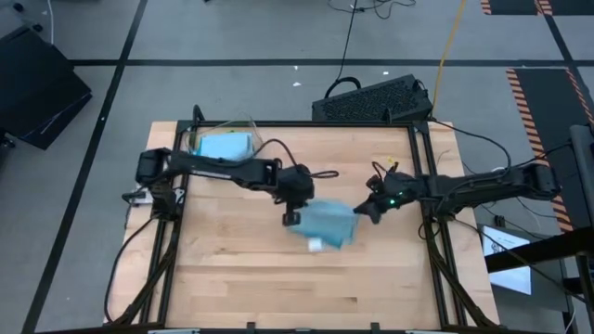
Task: Fold microfiber towels
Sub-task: Fold the blue microfiber cloth
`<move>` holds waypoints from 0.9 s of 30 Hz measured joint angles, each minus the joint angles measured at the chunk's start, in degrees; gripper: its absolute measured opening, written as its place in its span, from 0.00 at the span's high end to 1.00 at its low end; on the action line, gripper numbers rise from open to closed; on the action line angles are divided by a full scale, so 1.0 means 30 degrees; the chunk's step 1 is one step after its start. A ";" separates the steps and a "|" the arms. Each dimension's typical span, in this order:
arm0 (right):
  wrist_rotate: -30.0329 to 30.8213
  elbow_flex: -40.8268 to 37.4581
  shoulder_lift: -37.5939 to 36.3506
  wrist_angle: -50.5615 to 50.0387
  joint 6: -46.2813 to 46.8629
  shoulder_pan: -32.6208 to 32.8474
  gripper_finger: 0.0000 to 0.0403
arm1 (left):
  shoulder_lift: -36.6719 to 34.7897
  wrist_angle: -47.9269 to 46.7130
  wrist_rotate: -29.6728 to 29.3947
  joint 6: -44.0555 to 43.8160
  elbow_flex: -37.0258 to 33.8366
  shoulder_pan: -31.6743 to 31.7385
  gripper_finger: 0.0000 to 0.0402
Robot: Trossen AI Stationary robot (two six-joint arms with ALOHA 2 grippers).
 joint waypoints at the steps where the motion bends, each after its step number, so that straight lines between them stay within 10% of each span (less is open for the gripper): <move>1: 0.1060 -0.0396 0.0080 -0.0354 -0.0052 -0.0181 0.99 | 0.0242 0.0750 -0.0652 0.0000 -0.0342 0.0152 0.95; 27: 0.3773 -0.1315 0.5586 0.6655 -0.0123 0.0846 0.97 | 0.0674 0.2074 -0.3535 -0.0332 -0.3241 -0.0757 0.93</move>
